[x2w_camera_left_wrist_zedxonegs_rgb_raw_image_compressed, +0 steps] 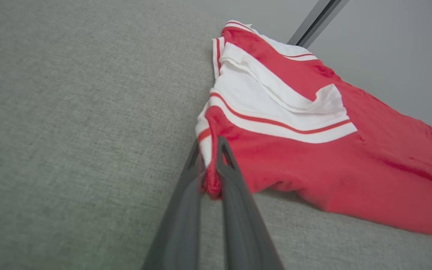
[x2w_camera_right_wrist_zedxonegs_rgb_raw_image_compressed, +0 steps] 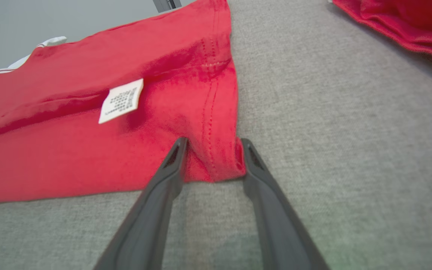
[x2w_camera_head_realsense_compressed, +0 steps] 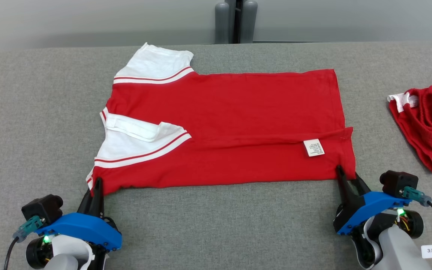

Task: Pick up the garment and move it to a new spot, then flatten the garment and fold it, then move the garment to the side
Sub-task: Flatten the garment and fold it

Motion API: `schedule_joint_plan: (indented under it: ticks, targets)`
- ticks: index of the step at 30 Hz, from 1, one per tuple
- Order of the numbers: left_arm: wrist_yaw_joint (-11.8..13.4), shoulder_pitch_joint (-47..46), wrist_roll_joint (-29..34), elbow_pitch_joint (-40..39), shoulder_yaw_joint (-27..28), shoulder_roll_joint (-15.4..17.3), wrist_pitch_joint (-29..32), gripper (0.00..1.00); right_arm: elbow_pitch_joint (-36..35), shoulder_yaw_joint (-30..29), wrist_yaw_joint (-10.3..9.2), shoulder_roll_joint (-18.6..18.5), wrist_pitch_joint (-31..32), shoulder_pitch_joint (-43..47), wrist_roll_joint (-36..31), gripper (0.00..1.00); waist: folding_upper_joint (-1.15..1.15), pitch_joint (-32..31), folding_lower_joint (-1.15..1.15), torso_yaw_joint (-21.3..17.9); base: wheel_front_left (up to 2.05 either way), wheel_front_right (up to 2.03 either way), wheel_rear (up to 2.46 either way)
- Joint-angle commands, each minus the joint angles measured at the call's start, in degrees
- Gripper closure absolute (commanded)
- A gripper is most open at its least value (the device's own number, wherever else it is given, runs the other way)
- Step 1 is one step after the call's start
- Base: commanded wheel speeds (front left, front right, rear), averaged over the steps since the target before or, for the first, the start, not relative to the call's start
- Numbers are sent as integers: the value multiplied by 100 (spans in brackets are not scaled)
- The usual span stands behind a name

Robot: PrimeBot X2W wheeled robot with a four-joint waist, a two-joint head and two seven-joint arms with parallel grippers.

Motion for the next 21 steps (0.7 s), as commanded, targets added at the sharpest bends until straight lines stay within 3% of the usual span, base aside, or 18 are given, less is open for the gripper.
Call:
schedule_joint_plan:
  ticks: [1,6,10,21]
  targets:
    - [-30,-47,-12,3,13,-4,-64,100,139,26,0,-8,-64,-69,62,100,0,-20,0,-2,0,0,0]
    - [-72,-37,11,-125,-14,-4,-197,100,330,7,0,-12,-319,-270,249,100,0,-133,0,-30,0,0,0]
    - [-114,-41,-13,-496,-2,21,-262,100,90,-93,0,-14,-404,-265,323,100,0,-271,0,-54,0,0,0]
    - [212,854,-2,-2211,-145,245,293,100,-1770,-414,0,-11,601,815,176,100,0,-545,0,-44,0,0,0]
